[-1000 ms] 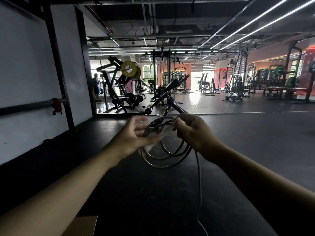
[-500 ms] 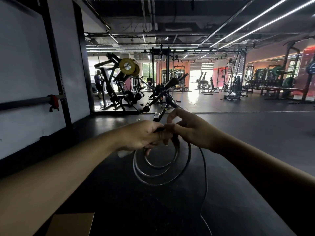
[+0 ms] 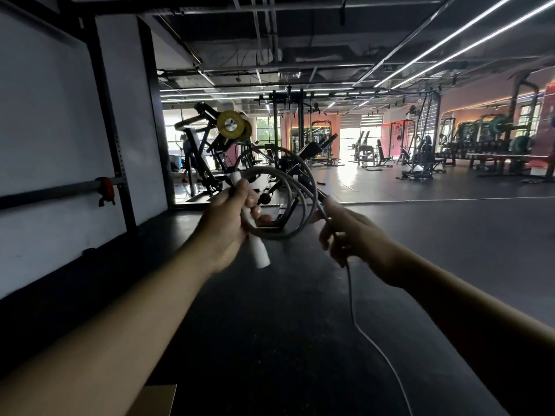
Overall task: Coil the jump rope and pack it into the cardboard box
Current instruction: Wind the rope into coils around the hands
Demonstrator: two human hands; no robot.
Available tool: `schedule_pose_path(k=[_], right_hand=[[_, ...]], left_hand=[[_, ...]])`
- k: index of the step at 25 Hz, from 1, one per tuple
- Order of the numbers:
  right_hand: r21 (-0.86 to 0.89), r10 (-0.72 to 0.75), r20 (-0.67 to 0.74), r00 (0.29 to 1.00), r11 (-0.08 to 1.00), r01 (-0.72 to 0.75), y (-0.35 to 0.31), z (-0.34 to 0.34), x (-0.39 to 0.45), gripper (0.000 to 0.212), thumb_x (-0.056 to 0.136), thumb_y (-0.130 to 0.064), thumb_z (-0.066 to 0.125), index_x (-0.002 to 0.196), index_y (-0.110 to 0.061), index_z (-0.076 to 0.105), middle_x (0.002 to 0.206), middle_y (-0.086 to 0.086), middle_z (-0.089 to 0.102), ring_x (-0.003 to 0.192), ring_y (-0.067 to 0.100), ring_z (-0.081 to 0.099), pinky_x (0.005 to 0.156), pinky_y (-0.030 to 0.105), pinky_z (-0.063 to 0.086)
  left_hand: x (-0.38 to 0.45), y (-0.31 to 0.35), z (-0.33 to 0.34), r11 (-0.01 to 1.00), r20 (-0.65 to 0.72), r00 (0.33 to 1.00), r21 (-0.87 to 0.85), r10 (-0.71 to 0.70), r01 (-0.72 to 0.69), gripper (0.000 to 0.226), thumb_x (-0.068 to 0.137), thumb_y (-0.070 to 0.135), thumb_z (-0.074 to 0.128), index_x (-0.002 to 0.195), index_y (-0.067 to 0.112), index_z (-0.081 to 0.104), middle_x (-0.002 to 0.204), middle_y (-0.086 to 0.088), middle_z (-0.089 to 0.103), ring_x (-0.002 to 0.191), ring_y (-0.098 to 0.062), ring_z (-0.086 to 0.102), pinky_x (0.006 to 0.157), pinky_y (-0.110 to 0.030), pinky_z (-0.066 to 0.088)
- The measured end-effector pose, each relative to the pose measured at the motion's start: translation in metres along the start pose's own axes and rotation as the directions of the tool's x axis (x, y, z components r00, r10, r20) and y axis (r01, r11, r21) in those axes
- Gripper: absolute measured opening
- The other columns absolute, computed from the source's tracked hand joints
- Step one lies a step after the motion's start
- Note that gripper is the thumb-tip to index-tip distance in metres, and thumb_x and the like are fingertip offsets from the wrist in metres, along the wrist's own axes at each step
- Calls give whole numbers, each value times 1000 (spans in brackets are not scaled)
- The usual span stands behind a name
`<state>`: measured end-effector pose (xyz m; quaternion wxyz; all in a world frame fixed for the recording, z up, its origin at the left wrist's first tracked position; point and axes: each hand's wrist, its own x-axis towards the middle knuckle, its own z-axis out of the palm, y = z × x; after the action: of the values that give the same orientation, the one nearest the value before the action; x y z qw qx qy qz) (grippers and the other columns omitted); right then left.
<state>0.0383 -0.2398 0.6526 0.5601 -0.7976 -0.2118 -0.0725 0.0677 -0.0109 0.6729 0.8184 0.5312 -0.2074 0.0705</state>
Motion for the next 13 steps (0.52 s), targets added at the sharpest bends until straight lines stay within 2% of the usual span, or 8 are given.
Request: schedule_pose_path(k=[2, 3, 5, 6, 7, 10, 13], right_hand=[[51, -6, 31, 999, 999, 5, 0, 22, 1, 62, 88, -77, 42, 121, -26, 58, 104, 10, 67, 67, 12, 56, 57, 27, 46], [89, -4, 40, 999, 996, 1, -2, 32, 1, 62, 87, -75, 45, 122, -25, 55, 102, 8, 67, 64, 7, 55, 56, 24, 45], [174, -18, 22, 1000, 985, 14, -6, 48, 4, 59, 89, -70, 50, 124, -23, 56, 92, 12, 68, 56, 6, 54, 50, 22, 42], [210, -31, -22, 999, 977, 35, -8, 53, 5, 54, 91, -68, 51, 122, -24, 60, 89, 17, 69, 51, 9, 52, 46, 23, 39], [245, -36, -86, 996, 968, 57, -9, 57, 7, 50, 93, -64, 52, 117, -23, 65, 81, 19, 68, 47, 11, 49, 42, 23, 36], [302, 11, -265, 964, 950, 72, -6, 57, 12, 36, 96, -52, 59, 105, -19, 71, 62, 6, 59, 44, 11, 43, 39, 22, 31], [267, 19, -268, 963, 962, 55, -3, 47, 14, 22, 97, -39, 63, 104, -18, 70, 59, 0, 56, 47, 9, 43, 40, 22, 32]], left_hand=[[1, -9, 19, 987, -128, 992, -155, 12, -32, 19, 106, 27, 44, 99, 12, 53, 70, 2, 46, 66, -13, 54, 86, -43, 57], [0, -13, 29, 980, -195, 981, -192, 6, -44, 19, 106, 27, 44, 102, 10, 52, 73, 0, 49, 69, -15, 59, 85, -42, 58], [-6, -19, 48, 977, -291, 956, -209, -24, -39, 22, 107, 29, 43, 100, 9, 50, 72, -1, 61, 68, -15, 68, 73, -38, 62], [-9, -22, 54, 984, -321, 947, -177, -29, -29, 25, 107, 31, 42, 98, 10, 51, 69, 2, 67, 67, -14, 72, 68, -35, 61], [-10, -26, 56, 992, -338, 941, -120, -17, -25, 27, 107, 34, 42, 97, 11, 53, 72, 4, 72, 72, -15, 74, 69, -32, 59], [-9, -34, 53, 1000, -333, 943, -5, 19, -22, 23, 106, 37, 42, 106, 20, 58, 105, 0, 77, 103, -16, 71, 95, -35, 51], [-14, -34, 45, 999, -177, 984, -51, -21, 13, 30, 107, 31, 43, 124, 12, 59, 118, -6, 75, 109, -14, 70, 102, -35, 50]])
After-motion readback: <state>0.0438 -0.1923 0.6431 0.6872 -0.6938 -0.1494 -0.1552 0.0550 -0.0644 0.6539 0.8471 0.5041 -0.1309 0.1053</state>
